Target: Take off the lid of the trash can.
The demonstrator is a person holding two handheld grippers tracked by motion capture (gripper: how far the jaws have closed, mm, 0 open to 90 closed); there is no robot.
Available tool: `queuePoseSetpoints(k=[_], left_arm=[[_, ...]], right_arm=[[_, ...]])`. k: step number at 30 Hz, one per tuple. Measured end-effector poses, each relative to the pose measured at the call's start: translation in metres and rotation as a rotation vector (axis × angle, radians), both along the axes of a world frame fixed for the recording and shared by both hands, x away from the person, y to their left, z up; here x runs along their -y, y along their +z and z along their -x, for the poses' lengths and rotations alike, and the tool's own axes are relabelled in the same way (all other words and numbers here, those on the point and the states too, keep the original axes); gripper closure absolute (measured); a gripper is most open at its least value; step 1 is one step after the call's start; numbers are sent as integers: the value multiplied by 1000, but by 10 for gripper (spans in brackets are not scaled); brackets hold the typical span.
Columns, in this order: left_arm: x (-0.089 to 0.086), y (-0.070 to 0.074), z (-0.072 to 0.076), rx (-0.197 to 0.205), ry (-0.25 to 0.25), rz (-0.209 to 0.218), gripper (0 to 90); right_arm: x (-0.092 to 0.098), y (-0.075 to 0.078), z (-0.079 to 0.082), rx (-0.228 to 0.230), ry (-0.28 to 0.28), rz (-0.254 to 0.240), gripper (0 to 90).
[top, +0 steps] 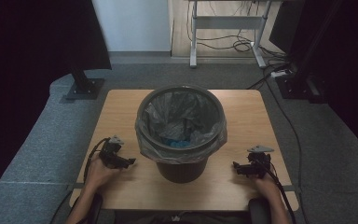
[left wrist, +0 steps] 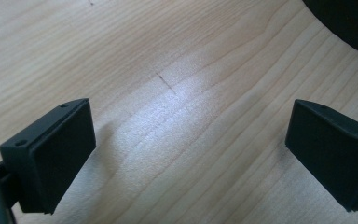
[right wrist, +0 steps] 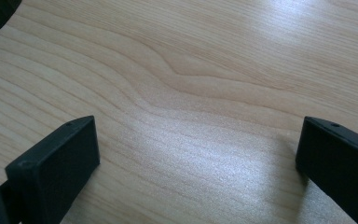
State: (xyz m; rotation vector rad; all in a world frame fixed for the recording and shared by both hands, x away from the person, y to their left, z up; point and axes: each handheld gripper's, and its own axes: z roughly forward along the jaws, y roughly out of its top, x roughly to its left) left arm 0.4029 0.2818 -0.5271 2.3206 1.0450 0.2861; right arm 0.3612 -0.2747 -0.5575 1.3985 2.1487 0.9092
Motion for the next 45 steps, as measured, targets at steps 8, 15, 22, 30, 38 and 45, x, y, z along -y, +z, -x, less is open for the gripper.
queuePoseSetpoints(k=[8,15,22,30,38,45], left_arm=[[4,15,-7,9,-16,24,14],[9,33,-12,-1,-50,15,25],[10,54,-17,2,-64,29,35],[12,80,-23,12,-77,41,36],[12,111,-29,27,-82,46,44],[15,140,-33,41,-96,47,53]], right_arm=[[0,0,0,0,2,0,0],[0,0,0,-1,2,0,0],[0,0,1,-1,2,-1,0],[0,0,1,0,3,0,0],[0,0,1,0,2,0,0],[0,0,1,0,3,0,0]])
